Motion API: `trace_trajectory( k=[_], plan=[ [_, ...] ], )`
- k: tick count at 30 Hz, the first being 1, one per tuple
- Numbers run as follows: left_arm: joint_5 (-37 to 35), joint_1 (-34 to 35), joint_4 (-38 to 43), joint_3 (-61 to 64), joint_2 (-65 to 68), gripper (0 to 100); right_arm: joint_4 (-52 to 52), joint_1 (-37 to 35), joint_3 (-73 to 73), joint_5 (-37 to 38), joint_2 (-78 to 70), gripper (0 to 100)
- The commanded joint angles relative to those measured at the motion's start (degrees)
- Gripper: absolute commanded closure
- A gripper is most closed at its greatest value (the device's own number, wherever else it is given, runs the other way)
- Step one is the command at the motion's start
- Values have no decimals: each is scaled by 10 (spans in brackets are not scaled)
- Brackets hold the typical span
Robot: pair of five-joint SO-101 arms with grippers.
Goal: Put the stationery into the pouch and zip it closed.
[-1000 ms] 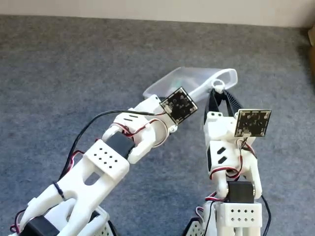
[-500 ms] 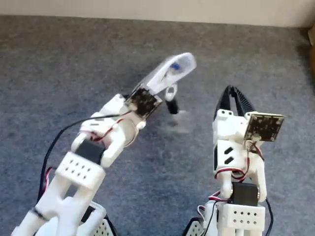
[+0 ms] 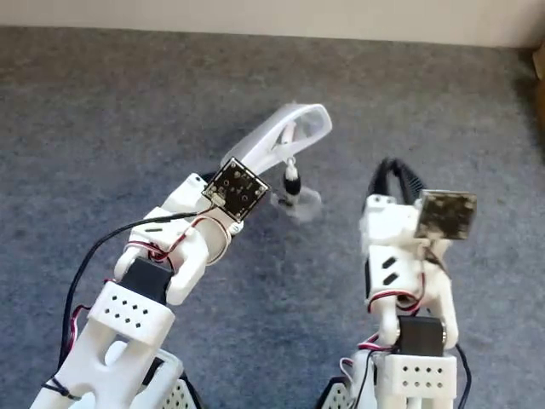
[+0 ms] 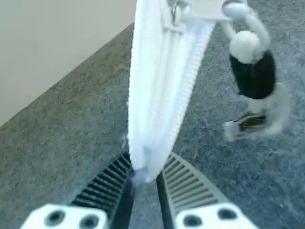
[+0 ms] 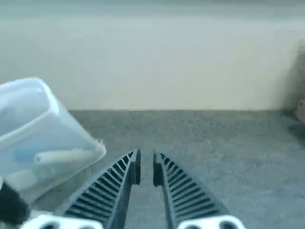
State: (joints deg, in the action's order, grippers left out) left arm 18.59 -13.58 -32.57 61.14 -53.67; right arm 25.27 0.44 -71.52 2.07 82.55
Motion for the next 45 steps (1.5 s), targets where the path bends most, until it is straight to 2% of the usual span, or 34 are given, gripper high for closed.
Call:
trace_trajectory(
  k=[1, 6, 11, 15, 23, 32, 38, 45],
  plan=[
    [1, 10, -3, -8, -22, 995, 96, -84, 29, -4, 12, 837],
    [1, 10, -2, -7, -22, 995, 157, -182, 37, -4, 12, 792],
    [0, 10, -2, -7, -22, 995, 155, -260, 32, 0, 12, 789],
    [-14, 9, -2, -7, -22, 995, 131, -293, 32, 0, 11, 789],
    [-15, 9, -5, -6, -22, 995, -86, -294, -43, 0, -33, 789],
    [-16, 9, -4, 7, -26, 995, -194, -289, -49, -1, -155, 800],
    [-15, 9, -2, 25, -26, 995, -211, -228, -47, 0, -129, 996],
    [-15, 9, -2, 25, -26, 995, -113, -166, -44, -4, -51, 995]
  ],
)
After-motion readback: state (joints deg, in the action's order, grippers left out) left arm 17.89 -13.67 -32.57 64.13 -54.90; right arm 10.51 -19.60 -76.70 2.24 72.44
